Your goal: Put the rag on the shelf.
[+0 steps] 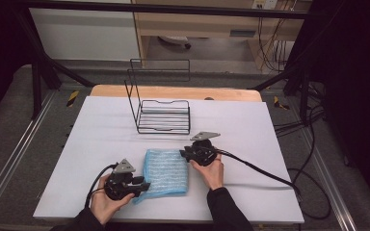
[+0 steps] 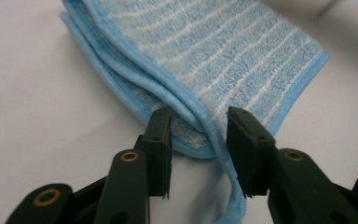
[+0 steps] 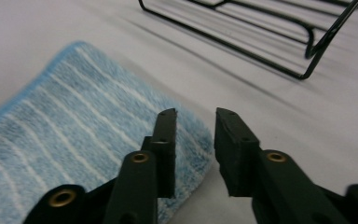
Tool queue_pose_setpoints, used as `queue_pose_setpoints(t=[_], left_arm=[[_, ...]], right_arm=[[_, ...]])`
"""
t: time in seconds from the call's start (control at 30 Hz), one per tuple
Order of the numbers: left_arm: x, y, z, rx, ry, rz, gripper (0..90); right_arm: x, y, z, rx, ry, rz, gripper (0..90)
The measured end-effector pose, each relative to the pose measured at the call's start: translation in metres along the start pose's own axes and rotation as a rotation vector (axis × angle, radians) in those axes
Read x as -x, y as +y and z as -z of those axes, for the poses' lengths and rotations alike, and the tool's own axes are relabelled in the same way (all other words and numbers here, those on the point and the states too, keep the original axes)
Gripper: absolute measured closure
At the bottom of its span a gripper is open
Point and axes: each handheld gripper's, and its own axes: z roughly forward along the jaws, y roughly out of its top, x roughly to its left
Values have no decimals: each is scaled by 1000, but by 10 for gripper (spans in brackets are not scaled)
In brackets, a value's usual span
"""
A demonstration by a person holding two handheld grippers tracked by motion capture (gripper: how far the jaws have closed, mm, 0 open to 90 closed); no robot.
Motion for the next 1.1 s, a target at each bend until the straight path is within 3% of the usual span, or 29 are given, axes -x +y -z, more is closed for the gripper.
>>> queue_pose_setpoints(t=[0.03,0.07,0.1,0.13,0.17,0.33,0.4,0.53,0.73,0.9,1.1], left_arm=[[-2,0,2,7,4,0,558],[-4,1,4,13,6,3,558],[-7,2,6,14,10,4,489],[-9,2,6,21,13,4,470],[-11,3,7,24,17,0,470],[-22,9,8,8,21,-16,343],[-25,12,7,5,0,-13,289],[-31,18,9,10,2,-28,227],[-39,30,9,17,21,-29,127],[-44,45,7,27,41,-29,93],[-51,62,-3,43,107,0,92]], right_arm=[[2,1,8,26,13,-14,609],[2,1,8,26,13,-14,609],[4,2,19,38,35,-21,510],[5,1,22,42,40,-21,475],[5,1,22,42,40,-21,475],[10,-10,40,47,76,-24,297],[12,-14,44,46,75,-23,227],[15,-24,53,30,74,-7,132],[17,-34,63,25,75,-4,43],[18,-41,70,22,72,-9,27],[18,-48,73,37,68,-22,26]])
